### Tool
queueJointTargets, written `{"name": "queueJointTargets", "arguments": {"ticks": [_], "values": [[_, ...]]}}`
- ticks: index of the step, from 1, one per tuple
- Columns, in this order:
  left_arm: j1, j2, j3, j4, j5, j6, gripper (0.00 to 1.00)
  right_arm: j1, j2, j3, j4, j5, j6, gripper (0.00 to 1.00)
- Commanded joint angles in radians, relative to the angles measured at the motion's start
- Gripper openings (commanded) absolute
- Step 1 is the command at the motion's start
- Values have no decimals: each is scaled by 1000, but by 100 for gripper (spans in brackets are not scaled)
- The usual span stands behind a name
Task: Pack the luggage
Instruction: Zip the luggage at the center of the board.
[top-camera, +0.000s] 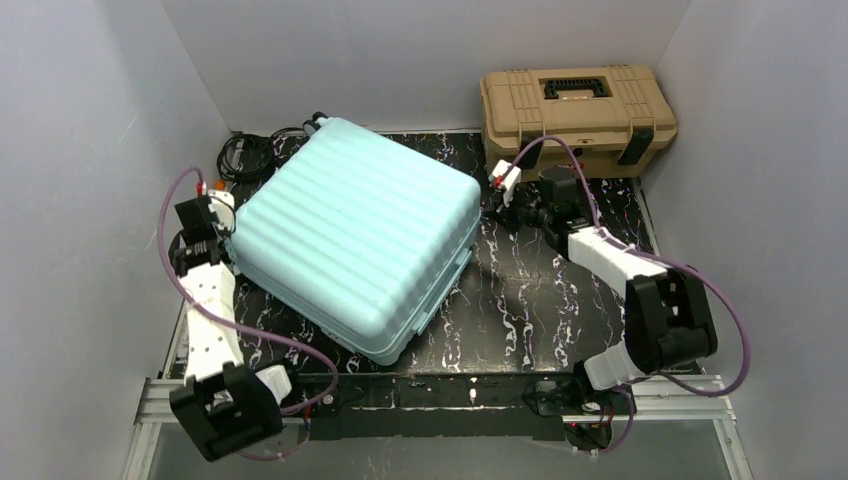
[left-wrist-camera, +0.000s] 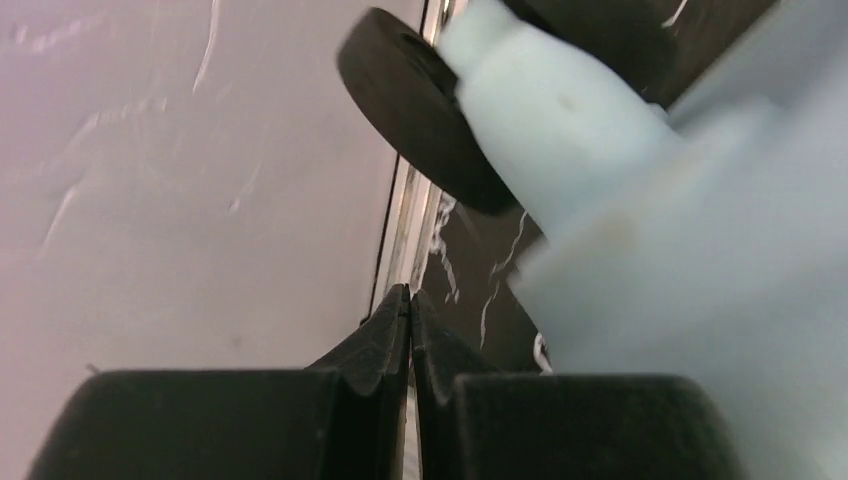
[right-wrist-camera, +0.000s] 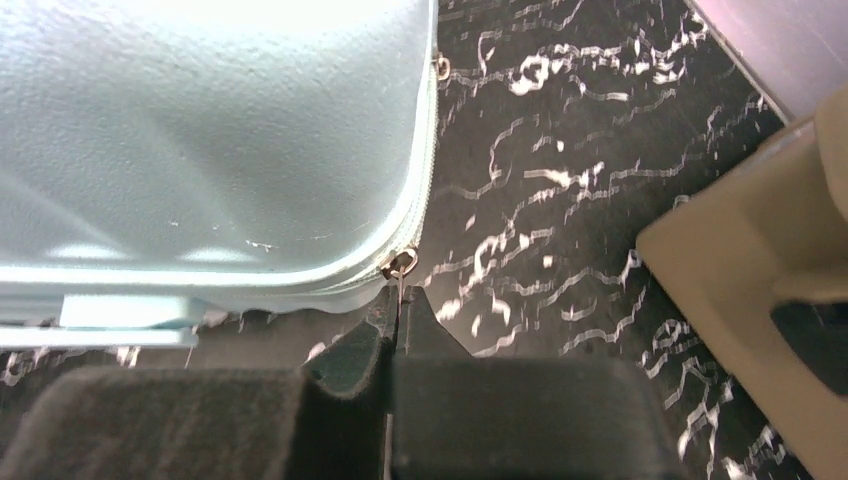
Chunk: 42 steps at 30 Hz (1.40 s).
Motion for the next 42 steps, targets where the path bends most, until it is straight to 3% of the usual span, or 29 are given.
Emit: {"name": "queueJointTargets", "arguments": {"ticks": [1, 6, 11, 16, 19, 24, 28, 33, 42], "values": [[-10, 152, 75, 115, 119, -85, 0, -41, -202, -18, -79, -54, -151, 1], [-26, 326, 245, 84, 209, -166, 0, -40, -347, -54, -319, -126, -293, 1], [-136, 440, 362, 86, 152, -184, 0, -39, -432, -42, -701, -292, -513, 1], [-252, 545, 486, 65, 100, -184, 0, -12, -472, -50, -817, -345, -558, 1], [-291, 608, 556, 39, 63, -179, 0, -7, -479, -66, -754, -251, -491, 1], [-307, 626, 620, 21, 57, -180, 0, -9, -466, -121, -488, 77, -346, 1], [-308, 622, 657, 7, 50, -177, 0, -21, -447, -116, -344, 214, -276, 1], [-318, 581, 704, 1, 53, -164, 0, -25, -415, -99, -258, 238, -226, 1], [-466, 591, 735, -1, 11, -118, 0, -23, -265, -102, -100, 112, -149, 1]]}}
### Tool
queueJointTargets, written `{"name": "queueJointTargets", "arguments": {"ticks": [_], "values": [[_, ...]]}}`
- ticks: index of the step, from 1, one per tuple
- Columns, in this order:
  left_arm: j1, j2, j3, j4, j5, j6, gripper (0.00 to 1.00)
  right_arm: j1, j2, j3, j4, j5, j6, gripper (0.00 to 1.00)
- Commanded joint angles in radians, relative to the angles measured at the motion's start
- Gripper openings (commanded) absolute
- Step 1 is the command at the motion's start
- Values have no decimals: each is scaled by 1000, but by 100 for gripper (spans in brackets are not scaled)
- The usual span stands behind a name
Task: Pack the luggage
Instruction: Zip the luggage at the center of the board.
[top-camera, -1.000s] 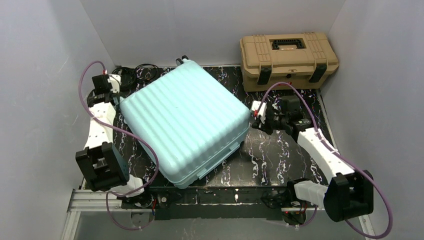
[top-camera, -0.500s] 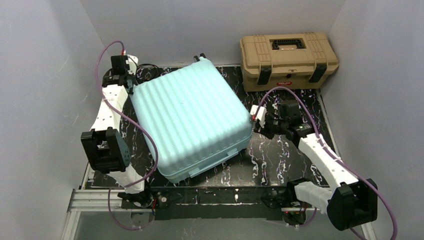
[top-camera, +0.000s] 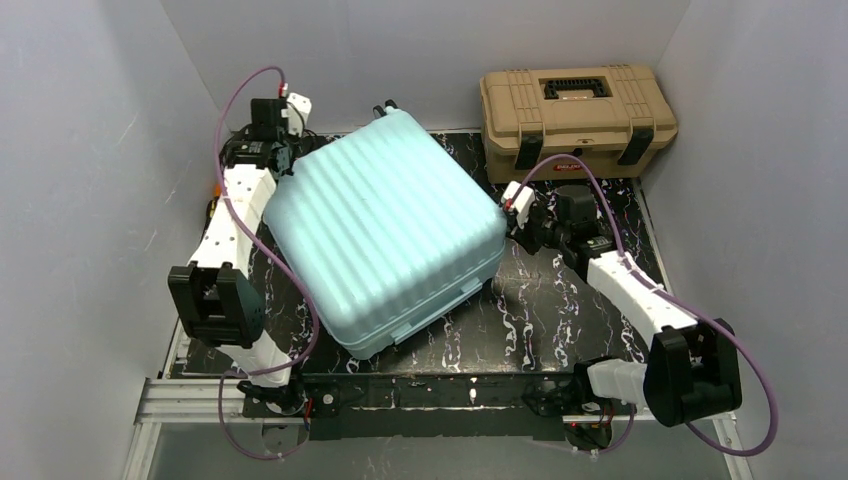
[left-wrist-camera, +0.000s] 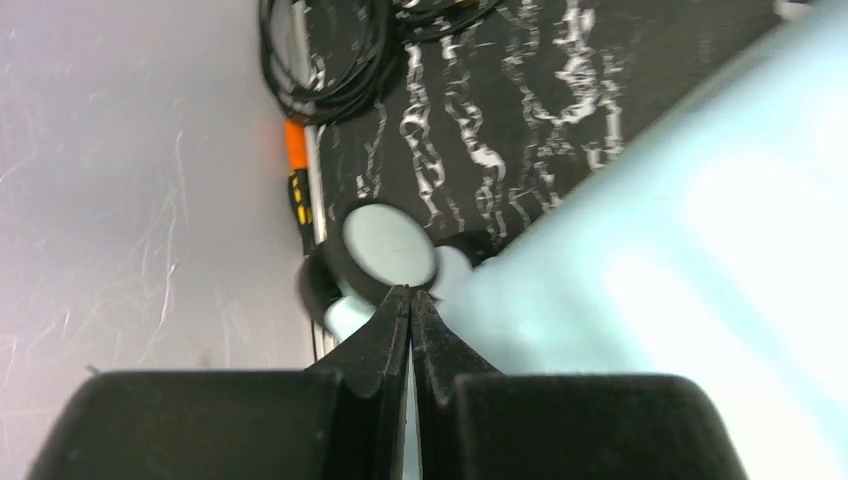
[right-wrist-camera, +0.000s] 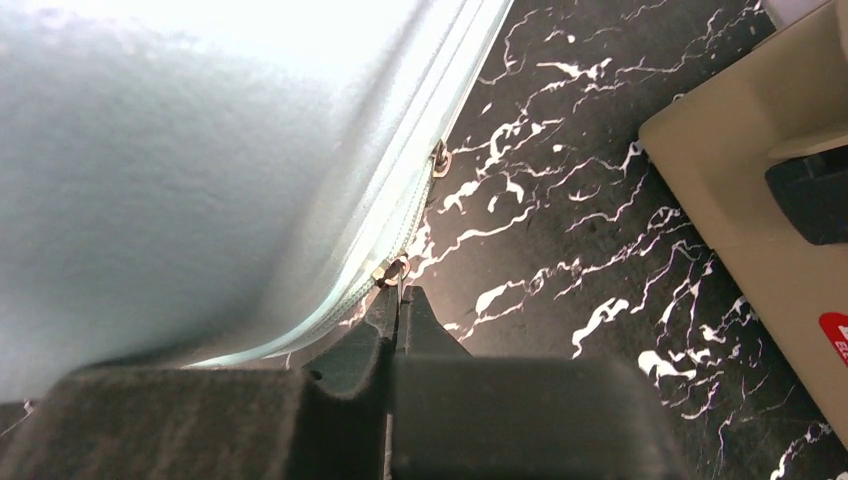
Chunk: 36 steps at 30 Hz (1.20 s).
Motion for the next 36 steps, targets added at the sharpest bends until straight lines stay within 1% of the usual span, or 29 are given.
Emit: {"name": "queueJointTargets", "arguments": {"ticks": [1, 7, 12, 16, 19, 23, 28, 32, 36], "values": [[-65, -15, 42, -23, -17, 16, 0, 2, 66, 34, 261, 13, 30, 1], [-86, 83, 99, -13, -51, 44, 0, 7, 143, 63, 300, -34, 33, 1], [-86, 217, 189, 138, -217, 103, 0, 7, 95, 14, 320, -67, 22, 1], [-90, 335, 314, 193, -266, 122, 0, 7, 58, -21, 317, -78, 14, 1], [-98, 445, 407, 200, -312, 172, 0, 7, 52, -28, 314, -83, 14, 1], [-124, 514, 458, 215, -325, 223, 0, 7, 57, -30, 319, -95, 23, 1], [-165, 547, 459, 214, -300, 250, 0, 7, 61, -32, 331, -103, 28, 1], [-188, 516, 397, 207, -198, 227, 0, 7, 71, -27, 355, -86, 26, 1], [-208, 478, 316, 229, -92, 212, 0, 7, 115, -9, 387, -65, 13, 1]]}}
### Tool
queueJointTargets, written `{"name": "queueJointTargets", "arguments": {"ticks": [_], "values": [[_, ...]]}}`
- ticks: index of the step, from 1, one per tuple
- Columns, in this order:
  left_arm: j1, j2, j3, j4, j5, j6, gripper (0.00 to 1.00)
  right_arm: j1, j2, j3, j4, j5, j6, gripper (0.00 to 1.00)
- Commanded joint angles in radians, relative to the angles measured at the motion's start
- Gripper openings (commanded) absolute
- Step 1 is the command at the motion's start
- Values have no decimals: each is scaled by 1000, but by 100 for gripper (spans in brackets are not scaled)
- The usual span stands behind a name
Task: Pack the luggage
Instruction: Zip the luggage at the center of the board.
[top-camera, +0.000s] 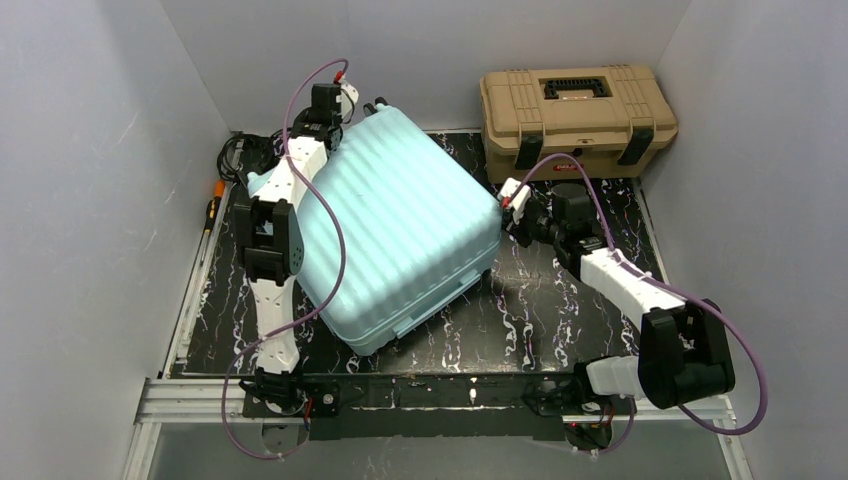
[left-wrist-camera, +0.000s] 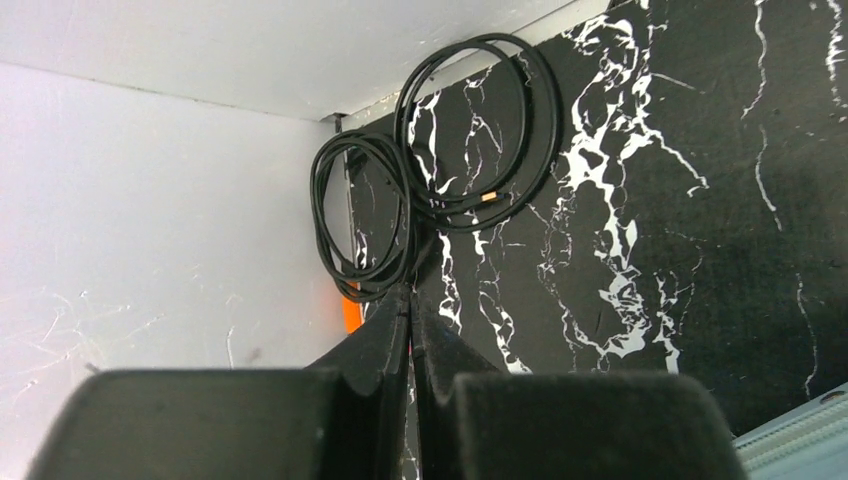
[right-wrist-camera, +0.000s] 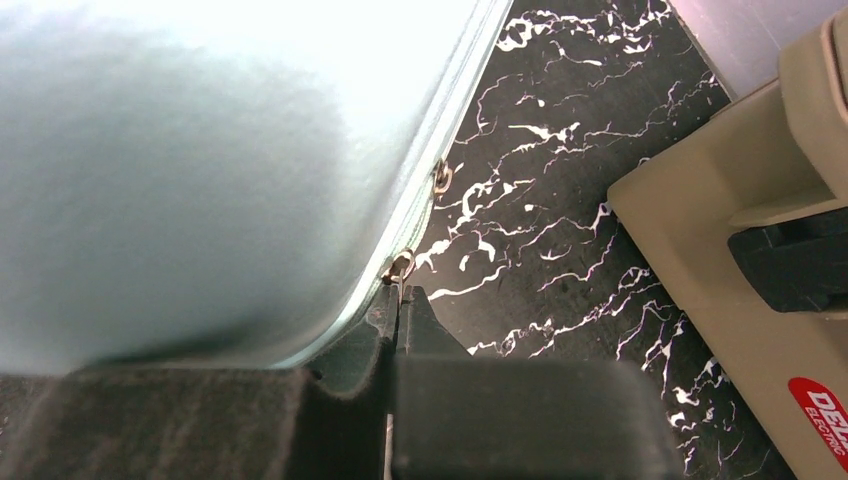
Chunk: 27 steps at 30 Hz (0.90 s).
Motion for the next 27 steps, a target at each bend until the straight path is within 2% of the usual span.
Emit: {"name": "queueJointTargets", "arguments": {"ticks": [1, 8, 13, 27], "values": [[-59, -88, -98, -31, 151, -20, 0, 5, 35, 27, 146, -12, -21, 1], [-102, -96, -157, 15, 211, -10, 0, 5, 124, 60, 214, -101, -46, 1], [-130, -85, -171, 25, 230, -14, 0, 7, 209, 117, 276, -135, 19, 1], [-175, -85, -198, 50, 247, -26, 0, 58, 329, 229, 391, -31, 186, 1]]}}
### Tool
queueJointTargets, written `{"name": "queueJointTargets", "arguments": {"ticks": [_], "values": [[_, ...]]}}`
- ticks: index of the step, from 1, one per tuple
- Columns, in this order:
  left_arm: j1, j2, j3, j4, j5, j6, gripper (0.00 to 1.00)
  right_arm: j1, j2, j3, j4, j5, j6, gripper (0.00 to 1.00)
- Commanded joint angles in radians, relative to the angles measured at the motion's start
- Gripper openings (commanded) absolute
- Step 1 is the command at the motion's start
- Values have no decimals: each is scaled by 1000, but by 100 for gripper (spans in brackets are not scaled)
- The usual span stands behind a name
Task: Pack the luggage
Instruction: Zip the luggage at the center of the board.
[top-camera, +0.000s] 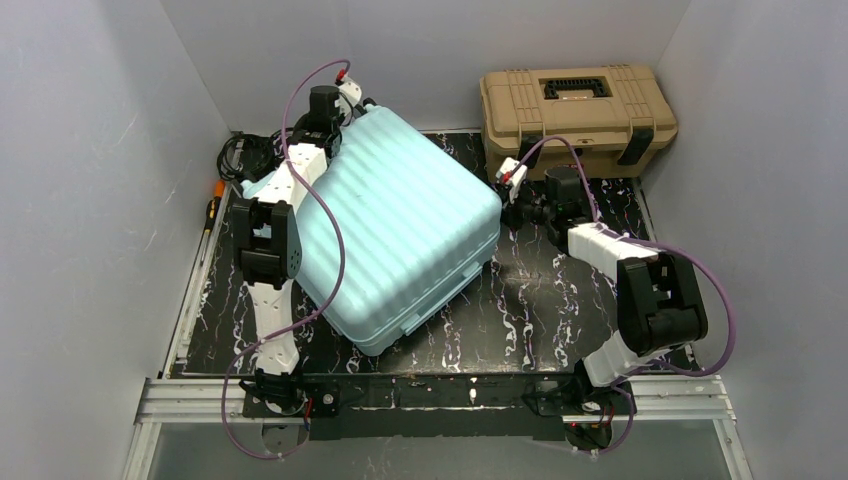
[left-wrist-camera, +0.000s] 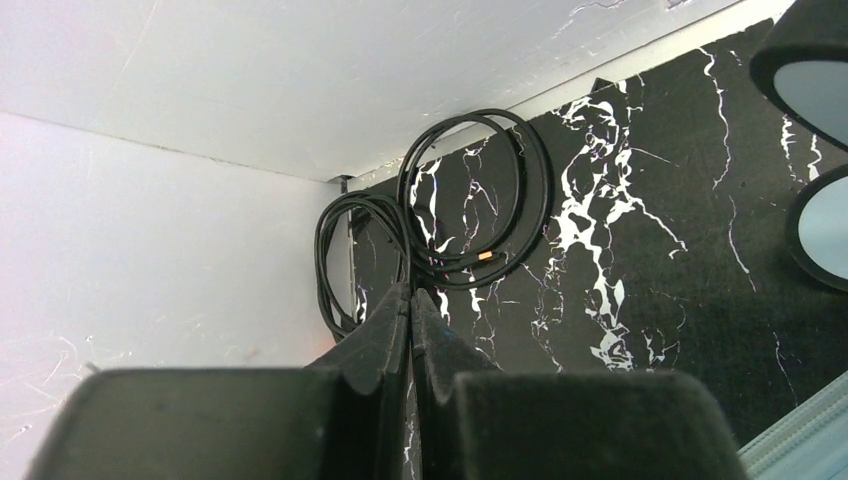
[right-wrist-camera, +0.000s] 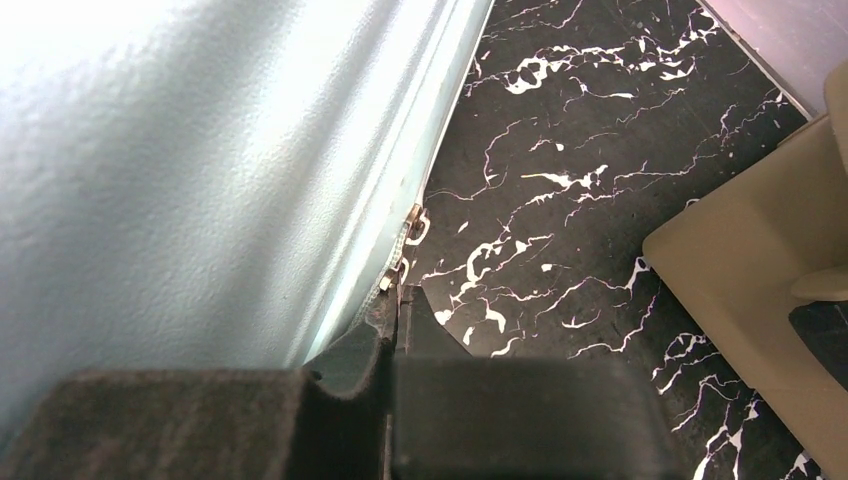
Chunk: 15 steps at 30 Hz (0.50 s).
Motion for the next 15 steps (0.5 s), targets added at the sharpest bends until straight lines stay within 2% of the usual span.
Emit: {"name": "queueJointTargets", "arguments": {"ticks": [1, 2, 6, 8, 11, 15], "values": [[-167, -24, -45, -188, 133, -63, 0, 90, 45, 88, 221, 108, 28, 4], [-164, -21, -33, -197, 121, -67, 0, 90, 34, 86, 208, 113, 24, 10], [-139, -8, 50, -267, 84, -116, 2, 89, -17, 79, 123, 161, -42, 44], [-121, -18, 80, -284, 72, -133, 5, 86, -55, 75, 81, 214, -67, 64], [-95, -41, 116, -302, 54, -145, 21, 77, -121, 74, 1, 296, -101, 86], [-52, -83, 189, -362, 44, -176, 54, 61, -215, 85, -122, 404, -118, 96]]}}
